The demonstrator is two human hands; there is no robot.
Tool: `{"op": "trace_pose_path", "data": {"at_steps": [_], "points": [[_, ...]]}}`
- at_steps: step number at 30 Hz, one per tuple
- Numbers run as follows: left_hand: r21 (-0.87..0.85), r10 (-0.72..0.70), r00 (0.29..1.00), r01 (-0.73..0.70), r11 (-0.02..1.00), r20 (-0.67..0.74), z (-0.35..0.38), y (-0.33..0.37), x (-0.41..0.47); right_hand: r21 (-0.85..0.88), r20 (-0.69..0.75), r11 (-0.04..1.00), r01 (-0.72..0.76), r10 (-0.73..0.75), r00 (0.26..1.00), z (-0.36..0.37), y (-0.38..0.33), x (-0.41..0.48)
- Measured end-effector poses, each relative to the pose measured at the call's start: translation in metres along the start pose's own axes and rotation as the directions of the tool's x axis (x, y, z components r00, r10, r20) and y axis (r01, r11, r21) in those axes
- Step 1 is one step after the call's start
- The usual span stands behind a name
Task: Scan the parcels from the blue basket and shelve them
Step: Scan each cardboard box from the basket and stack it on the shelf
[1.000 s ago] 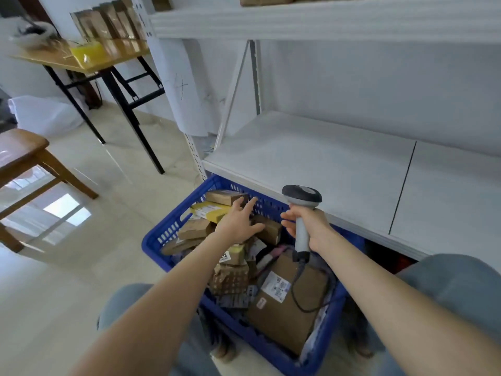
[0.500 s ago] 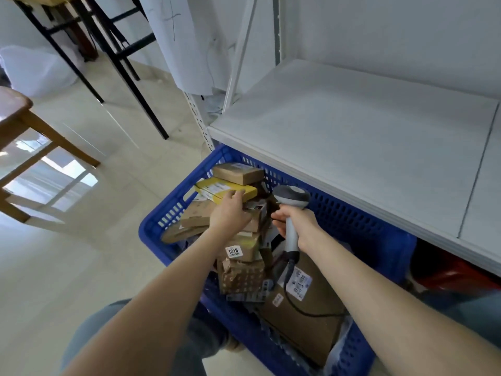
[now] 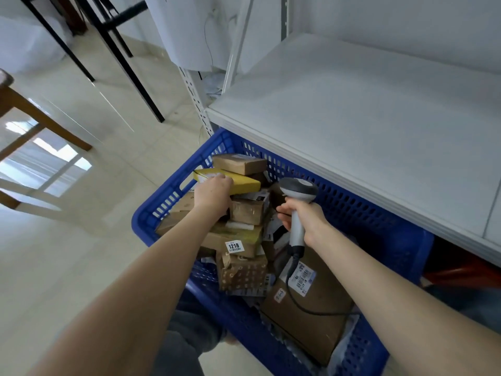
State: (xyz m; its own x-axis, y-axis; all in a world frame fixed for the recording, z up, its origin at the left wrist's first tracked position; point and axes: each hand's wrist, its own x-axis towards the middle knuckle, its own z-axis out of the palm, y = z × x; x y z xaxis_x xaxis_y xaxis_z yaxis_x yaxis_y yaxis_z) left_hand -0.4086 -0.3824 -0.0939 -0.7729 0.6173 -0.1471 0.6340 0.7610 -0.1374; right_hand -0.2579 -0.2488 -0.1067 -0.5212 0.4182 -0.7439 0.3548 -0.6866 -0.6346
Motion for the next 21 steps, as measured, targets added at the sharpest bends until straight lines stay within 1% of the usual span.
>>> {"op": "trace_pose_path", "data": {"at_steps": [5, 8, 9, 11, 13, 15, 19, 20, 21], "points": [[-0.082, 0.114, 0.986, -0.124, 0.989, -0.125, -0.027, 0.013, -0.042, 0.065, -0.006, 0.996, 0.058, -0.058, 0.998, -0.015, -0.002, -0.037], [-0.175, 0.16, 0.956, -0.205, 0.963, -0.244, -0.034, 0.03, -0.072, 0.09, -0.03, 0.992, 0.089, -0.087, 0.996, -0.03, -0.003, -0.058], [-0.205, 0.186, 0.934, -0.255, 0.945, -0.304, -0.035, 0.035, -0.081, 0.095, -0.043, 0.991, 0.093, -0.089, 0.995, -0.036, -0.004, -0.064], [-0.246, 0.247, 0.867, -0.377, 0.893, -0.433, -0.036, 0.044, -0.097, 0.1, -0.067, 0.99, 0.102, -0.095, 0.993, -0.048, -0.006, -0.076], [-0.244, 0.277, 0.8, -0.458, 0.855, -0.532, -0.038, 0.053, -0.107, 0.105, -0.068, 0.988, 0.112, -0.105, 0.992, -0.058, -0.009, -0.087], [-0.251, 0.289, 0.778, -0.491, 0.834, -0.558, -0.042, 0.063, -0.113, 0.124, -0.061, 0.985, 0.123, -0.116, 0.991, -0.065, -0.01, -0.097], [-0.281, 0.338, 0.767, -0.547, 0.789, -0.545, -0.045, 0.078, -0.122, 0.113, -0.146, 0.976, 0.185, -0.167, 0.975, -0.074, -0.014, -0.108], [-0.317, 0.344, 0.785, -0.547, 0.775, -0.515, -0.045, 0.08, -0.123, 0.099, -0.163, 0.976, 0.194, -0.177, 0.971, -0.078, -0.015, -0.11], [-0.385, 0.324, 0.825, -0.516, 0.765, -0.463, -0.047, 0.08, -0.124, 0.073, -0.175, 0.977, 0.201, -0.186, 0.967, -0.081, -0.016, -0.112]]}}
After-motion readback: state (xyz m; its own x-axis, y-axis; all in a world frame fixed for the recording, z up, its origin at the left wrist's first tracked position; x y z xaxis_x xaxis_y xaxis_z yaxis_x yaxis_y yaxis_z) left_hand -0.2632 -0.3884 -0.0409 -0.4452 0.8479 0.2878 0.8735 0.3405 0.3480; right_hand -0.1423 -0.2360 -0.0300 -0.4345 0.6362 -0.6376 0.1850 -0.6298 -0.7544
